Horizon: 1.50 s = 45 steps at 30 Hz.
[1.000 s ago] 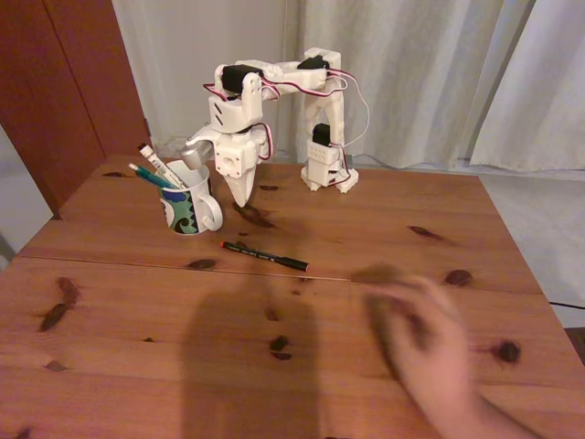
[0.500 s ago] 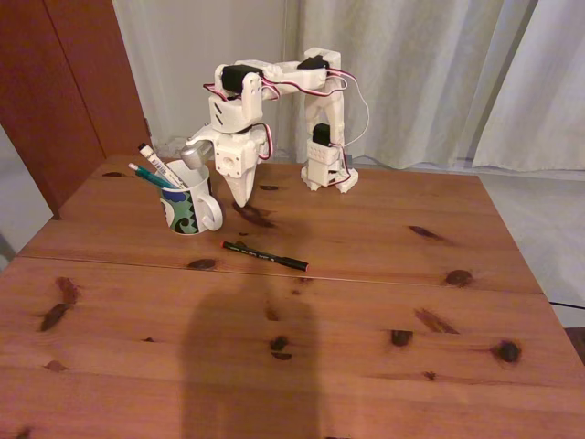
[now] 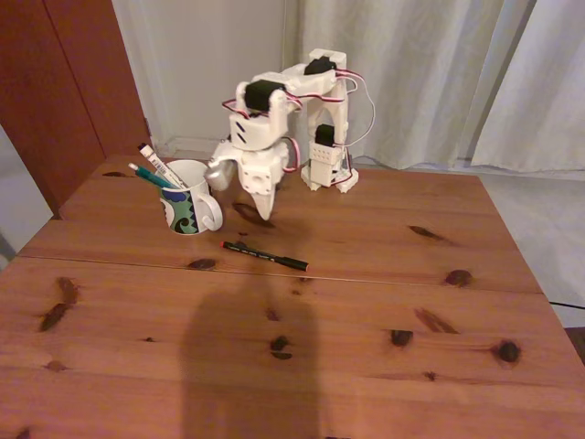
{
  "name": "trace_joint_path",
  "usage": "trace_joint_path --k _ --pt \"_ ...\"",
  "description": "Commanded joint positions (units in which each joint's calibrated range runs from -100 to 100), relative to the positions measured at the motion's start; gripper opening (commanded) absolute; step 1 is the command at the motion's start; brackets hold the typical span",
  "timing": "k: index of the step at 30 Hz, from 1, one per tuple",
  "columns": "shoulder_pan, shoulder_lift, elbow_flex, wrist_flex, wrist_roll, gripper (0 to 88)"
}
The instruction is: Clean up the desk and place the pens and markers into the cup
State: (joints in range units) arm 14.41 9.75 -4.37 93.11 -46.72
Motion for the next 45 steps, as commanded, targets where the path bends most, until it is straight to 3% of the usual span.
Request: trace_joint_path --k 1,10,17,35,45 --pt "-1.6 1.3 0.1 -2.1 -0.1 1.1" --pt "-3.8 14.6 -5.5 -6.6 -1.9 1.5" --pt "-4.3 20.7 -13.7 -6.6 -2.5 14.7" --pt "-4.3 26.8 -15.0 -6.6 -2.2 14.8" --pt "-3.6 27.3 -14.2 -6.6 1.6 14.7"
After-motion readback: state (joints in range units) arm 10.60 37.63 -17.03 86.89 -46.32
